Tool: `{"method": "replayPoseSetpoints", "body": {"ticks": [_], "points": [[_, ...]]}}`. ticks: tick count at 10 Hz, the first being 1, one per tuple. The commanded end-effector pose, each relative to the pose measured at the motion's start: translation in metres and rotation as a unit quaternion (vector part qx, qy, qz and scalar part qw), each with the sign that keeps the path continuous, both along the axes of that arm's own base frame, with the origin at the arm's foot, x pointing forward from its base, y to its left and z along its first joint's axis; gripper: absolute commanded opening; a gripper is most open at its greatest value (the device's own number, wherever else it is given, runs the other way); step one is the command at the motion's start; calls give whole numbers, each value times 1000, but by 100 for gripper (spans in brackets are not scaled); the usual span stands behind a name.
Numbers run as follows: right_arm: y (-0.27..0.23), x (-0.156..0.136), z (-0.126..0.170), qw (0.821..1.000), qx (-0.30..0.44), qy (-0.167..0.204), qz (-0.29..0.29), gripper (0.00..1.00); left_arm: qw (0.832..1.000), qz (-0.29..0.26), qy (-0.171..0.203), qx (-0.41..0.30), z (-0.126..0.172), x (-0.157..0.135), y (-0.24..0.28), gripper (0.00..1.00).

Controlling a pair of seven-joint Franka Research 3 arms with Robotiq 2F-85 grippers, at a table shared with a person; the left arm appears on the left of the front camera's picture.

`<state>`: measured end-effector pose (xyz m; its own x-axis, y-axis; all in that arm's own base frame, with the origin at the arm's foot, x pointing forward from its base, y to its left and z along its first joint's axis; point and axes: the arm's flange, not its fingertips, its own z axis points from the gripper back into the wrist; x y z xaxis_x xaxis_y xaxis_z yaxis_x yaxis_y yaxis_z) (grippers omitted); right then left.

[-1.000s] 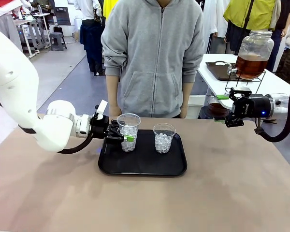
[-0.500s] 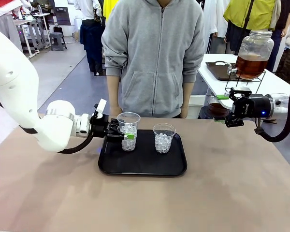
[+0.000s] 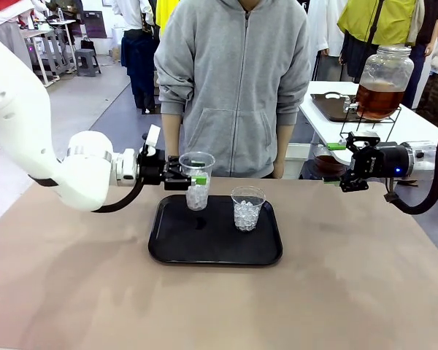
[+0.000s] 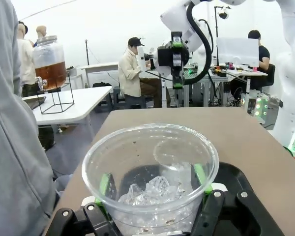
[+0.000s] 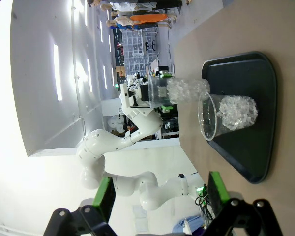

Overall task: Pour the drink into the iced cup.
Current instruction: Pick up the iced cup indicated by the human and present it to them.

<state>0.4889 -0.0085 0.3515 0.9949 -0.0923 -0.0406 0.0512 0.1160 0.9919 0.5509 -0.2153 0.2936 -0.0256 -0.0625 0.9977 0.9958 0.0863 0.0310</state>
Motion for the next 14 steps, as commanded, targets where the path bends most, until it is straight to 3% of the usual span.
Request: {"method": "replayPoseSetpoints", "body": {"ticks": [1,5,10,14], "points": [[0,1,1,1000,-3,-2,-2,100,1000,15,5,0,16,9,-15,80],[0,1,1,1000,-3,-2,-2,100,1000,28,-12,2,45,29,-25,80],[0,1,1,1000,-3,-2,-2,100,999,34,-21,-1,60,36,-21,80],[0,1,1,1000,-3,-2,-2,100,999,29,-23,10,49,33,-20,80]]}}
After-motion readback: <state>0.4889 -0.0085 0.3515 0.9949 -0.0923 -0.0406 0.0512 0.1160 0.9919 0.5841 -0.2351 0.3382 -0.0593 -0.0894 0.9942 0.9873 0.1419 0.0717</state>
